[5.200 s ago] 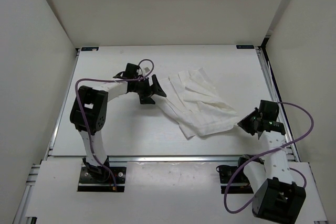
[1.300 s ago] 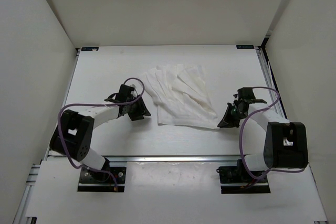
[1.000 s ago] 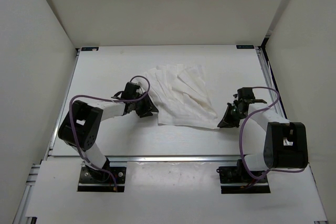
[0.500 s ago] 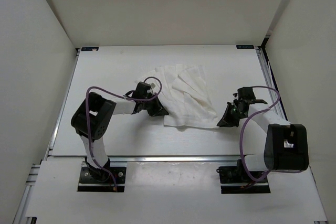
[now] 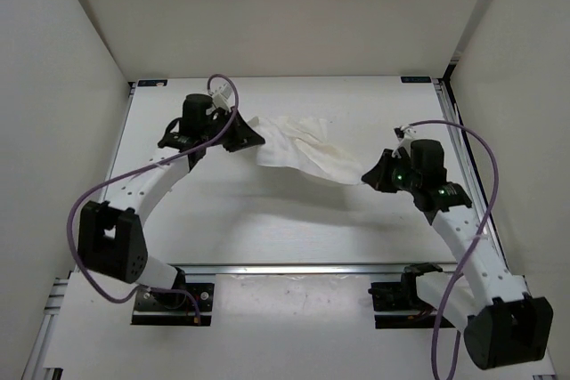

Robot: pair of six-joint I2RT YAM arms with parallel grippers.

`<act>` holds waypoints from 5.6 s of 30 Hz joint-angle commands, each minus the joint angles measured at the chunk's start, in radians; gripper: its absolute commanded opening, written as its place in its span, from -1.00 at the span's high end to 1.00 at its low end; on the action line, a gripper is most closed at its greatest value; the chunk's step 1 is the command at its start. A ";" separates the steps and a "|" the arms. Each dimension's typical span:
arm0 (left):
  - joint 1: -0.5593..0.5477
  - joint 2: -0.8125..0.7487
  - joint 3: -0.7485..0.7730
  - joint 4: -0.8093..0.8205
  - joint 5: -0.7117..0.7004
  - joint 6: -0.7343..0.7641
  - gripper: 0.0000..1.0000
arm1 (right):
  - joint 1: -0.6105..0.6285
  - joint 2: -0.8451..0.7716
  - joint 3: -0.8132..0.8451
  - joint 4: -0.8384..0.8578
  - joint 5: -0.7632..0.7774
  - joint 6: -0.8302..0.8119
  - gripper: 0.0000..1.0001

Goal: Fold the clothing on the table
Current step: Flatten the skirt out

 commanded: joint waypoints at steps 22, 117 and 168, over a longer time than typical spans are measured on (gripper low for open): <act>0.054 -0.227 -0.466 0.045 0.029 -0.049 -0.85 | -0.136 -0.063 -0.173 -0.224 0.224 0.081 1.00; -0.138 -0.032 -0.649 0.462 -0.170 -0.355 -0.02 | -0.016 0.301 -0.135 -0.132 0.010 0.029 1.00; 0.089 0.197 0.428 -0.475 -0.195 0.262 1.00 | -0.111 0.417 0.570 -0.188 0.245 -0.090 1.00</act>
